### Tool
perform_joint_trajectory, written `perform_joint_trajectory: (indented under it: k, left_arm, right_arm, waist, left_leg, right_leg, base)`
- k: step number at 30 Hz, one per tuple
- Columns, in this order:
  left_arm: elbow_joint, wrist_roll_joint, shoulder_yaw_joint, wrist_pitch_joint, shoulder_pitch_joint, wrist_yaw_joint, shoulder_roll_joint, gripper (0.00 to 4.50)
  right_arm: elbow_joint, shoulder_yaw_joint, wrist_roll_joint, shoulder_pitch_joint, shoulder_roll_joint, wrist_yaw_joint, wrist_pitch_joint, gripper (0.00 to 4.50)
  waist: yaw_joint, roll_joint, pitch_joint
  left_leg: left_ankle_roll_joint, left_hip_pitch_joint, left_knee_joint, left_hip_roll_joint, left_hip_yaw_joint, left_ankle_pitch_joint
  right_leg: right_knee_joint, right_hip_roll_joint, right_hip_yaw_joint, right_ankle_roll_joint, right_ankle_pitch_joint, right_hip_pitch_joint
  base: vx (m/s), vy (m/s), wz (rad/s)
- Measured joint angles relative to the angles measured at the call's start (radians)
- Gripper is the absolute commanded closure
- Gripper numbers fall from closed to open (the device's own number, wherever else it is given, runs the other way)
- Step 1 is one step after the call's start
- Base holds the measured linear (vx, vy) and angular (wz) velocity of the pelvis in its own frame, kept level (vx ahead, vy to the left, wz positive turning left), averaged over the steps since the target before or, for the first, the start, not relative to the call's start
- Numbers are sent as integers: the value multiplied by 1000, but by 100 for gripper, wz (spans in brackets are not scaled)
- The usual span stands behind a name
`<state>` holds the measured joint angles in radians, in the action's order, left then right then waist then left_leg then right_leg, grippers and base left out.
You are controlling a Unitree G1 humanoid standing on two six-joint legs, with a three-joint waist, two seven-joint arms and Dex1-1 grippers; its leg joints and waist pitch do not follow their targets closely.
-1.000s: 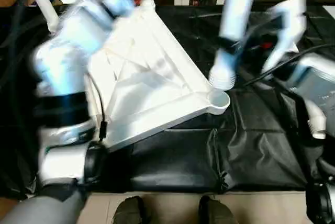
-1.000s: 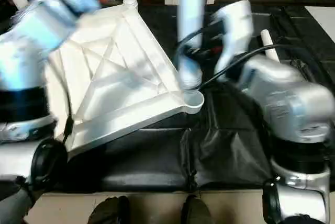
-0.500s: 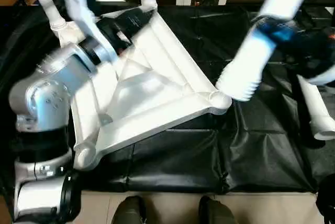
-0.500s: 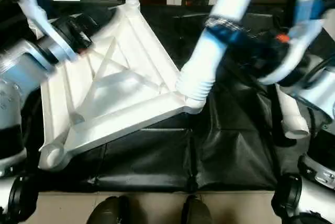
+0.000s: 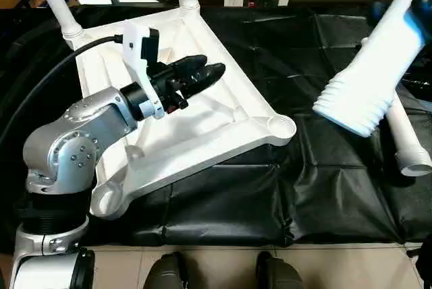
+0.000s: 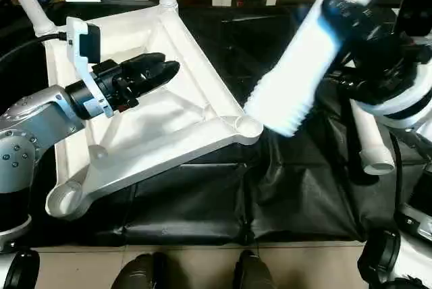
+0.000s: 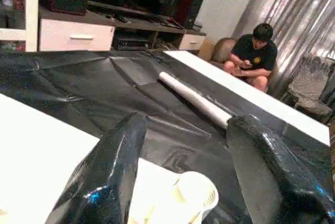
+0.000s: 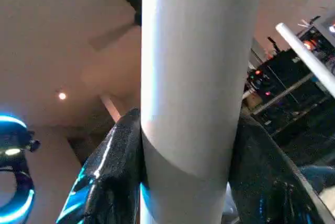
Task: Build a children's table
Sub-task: Pick table leg
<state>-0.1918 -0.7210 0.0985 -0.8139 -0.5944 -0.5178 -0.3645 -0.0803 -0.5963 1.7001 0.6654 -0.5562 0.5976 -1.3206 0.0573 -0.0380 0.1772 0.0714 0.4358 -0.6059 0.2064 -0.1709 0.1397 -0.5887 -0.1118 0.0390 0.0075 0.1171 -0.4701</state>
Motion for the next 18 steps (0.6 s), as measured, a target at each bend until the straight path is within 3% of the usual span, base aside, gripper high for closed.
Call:
perform_joint_trajectory:
  k: [2, 4, 7, 10, 14, 16, 18]
  left_arm:
    - [0, 44, -29, 31, 10, 0, -17, 164]
    - [7, 119, -71, 85, 19, 2, -42, 164]
    - [33, 258, -158, 193, 50, 7, -68, 147]
    - [30, 293, -226, 222, 93, -12, -66, 127]
    - [30, 348, -289, 277, 134, -38, -69, 94]
    - [30, 358, -303, 310, 160, -68, -71, 87]
    - [25, 354, -320, 315, 187, -111, -91, 66]
  right_arm:
    - [8, 0, -26, -7, -13, -11, 4, 270]
    - [58, 9, -137, -13, -17, -25, 43, 270]
    - [139, 126, -421, -40, -13, -109, 202, 270]
    - [149, 242, -614, -67, 14, -187, 376, 270]
    - [161, 331, -794, -92, 40, -205, 546, 270]
    - [177, 405, -951, -113, 41, -217, 666, 270]
    - [175, 451, -1038, -126, 57, -220, 735, 270]
  waist:
    - [1, 0, 0]
    - [1, 0, 0]
    - [-3, 0, 0]
    - [-2, 0, 0]
    - [1, -1, 0]
    - [0, -1, 0]
    - [0, -1, 0]
  left_leg:
    - [0, 0, 3, 0, 0, 0]
    - [1, 0, 7, 0, 0, 0]
    - [5, 0, 10, 0, 0, -3]
    - [5, 1, 12, 0, -1, -3]
    - [5, 1, 16, 1, -1, -3]
    - [5, 1, 20, 1, -1, -2]
    - [3, 0, 22, 1, -1, -2]
  right_leg:
    - [3, 0, 0, 0, 0, 0]
    - [7, 1, 0, 0, 0, 0]
    - [11, 1, 0, 9, -4, 0]
    - [11, 0, 0, 10, -4, -2]
    - [10, 1, 0, 10, -4, -2]
    - [10, 1, 0, 8, -5, -2]
    - [10, 1, 0, 11, -3, -2]
  base:
    - [0, 0, 0]
    - [0, 0, 0]
    - [0, 0, 0]
    - [0, 0, 0]
    - [39, -7, 3]
    - [56, -7, 2]
    - [27, -3, 1]
